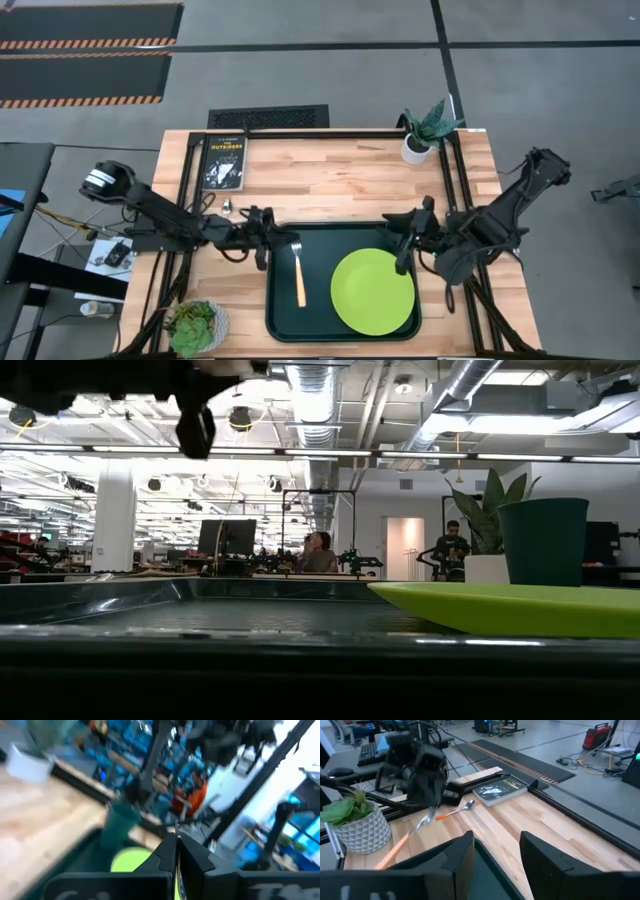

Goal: Pick and place plate/cup/fork/spoon on tray
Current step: Put the light orange fork on the black serving tray to the left of the light green plate

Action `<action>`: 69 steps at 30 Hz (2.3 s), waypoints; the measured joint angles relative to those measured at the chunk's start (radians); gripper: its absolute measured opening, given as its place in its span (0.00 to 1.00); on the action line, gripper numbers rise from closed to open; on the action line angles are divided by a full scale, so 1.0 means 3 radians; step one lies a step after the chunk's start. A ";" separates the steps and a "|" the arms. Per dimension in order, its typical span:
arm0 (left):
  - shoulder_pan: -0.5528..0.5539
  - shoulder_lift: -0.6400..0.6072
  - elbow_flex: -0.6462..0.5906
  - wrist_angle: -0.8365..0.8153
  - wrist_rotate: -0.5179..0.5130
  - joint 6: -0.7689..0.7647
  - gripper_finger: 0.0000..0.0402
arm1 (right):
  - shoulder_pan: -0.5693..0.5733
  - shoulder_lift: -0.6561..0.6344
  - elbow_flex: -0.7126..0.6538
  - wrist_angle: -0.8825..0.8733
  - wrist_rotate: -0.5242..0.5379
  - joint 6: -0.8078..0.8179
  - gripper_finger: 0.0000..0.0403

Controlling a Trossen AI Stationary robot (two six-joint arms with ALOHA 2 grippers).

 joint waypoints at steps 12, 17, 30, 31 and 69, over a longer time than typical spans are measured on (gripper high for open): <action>-0.0009 0.0992 0.0024 0.0736 0.0173 -0.0452 0.00 | 0.0023 0.0166 0.0000 0.0079 -0.0026 0.0124 0.43; -0.0028 0.1305 0.0023 0.0791 0.0150 -0.0652 0.00 | 0.0023 0.0166 0.0000 0.0109 -0.0026 0.0122 0.42; -0.0024 0.1366 0.0021 0.0507 0.0128 -0.0678 0.00 | 0.0017 0.0168 0.0000 0.0115 -0.0026 0.0117 0.41; -0.0024 0.1366 0.0021 0.0499 0.0128 -0.0678 0.00 | 0.0017 0.0168 0.0000 0.0113 -0.0026 0.0116 0.41; -0.0112 0.1360 0.0028 -0.0155 -0.0052 -0.0986 0.14 | -0.0006 0.0168 0.0000 0.0099 -0.0028 0.0112 0.38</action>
